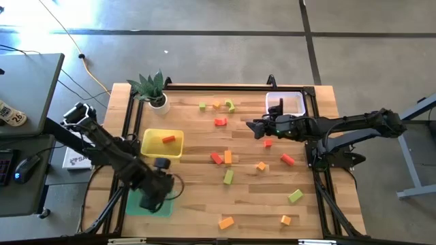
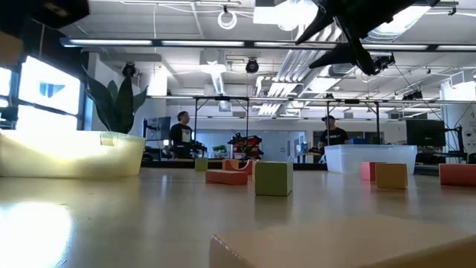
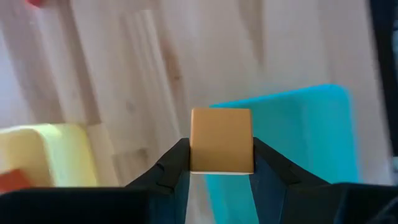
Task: Sort & place blocks by color
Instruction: Put the yellow block into the green bin
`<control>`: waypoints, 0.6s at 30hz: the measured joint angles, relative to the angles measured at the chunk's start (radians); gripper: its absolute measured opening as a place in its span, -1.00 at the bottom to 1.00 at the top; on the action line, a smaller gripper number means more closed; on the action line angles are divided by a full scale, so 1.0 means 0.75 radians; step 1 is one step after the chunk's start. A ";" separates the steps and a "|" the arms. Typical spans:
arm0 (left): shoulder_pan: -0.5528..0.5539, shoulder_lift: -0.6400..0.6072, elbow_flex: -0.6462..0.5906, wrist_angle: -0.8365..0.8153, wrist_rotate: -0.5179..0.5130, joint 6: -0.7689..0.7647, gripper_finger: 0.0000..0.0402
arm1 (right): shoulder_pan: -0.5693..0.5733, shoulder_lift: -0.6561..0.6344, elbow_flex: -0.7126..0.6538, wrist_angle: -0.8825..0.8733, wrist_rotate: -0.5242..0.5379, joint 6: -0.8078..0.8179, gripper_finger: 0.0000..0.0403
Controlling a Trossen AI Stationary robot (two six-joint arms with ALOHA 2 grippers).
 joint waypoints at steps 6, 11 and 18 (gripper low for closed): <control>-0.180 0.004 -0.001 -0.104 0.003 -0.273 -0.49 | 0.000 0.000 0.000 -0.080 -0.004 0.036 0.18; -0.281 0.003 -0.064 -0.098 0.078 -0.456 -0.49 | 0.000 -0.001 0.000 -0.107 -0.004 0.036 0.18; -0.304 0.004 -0.186 0.023 0.176 -0.586 -0.34 | -0.005 -0.001 0.000 -0.111 -0.092 0.037 0.18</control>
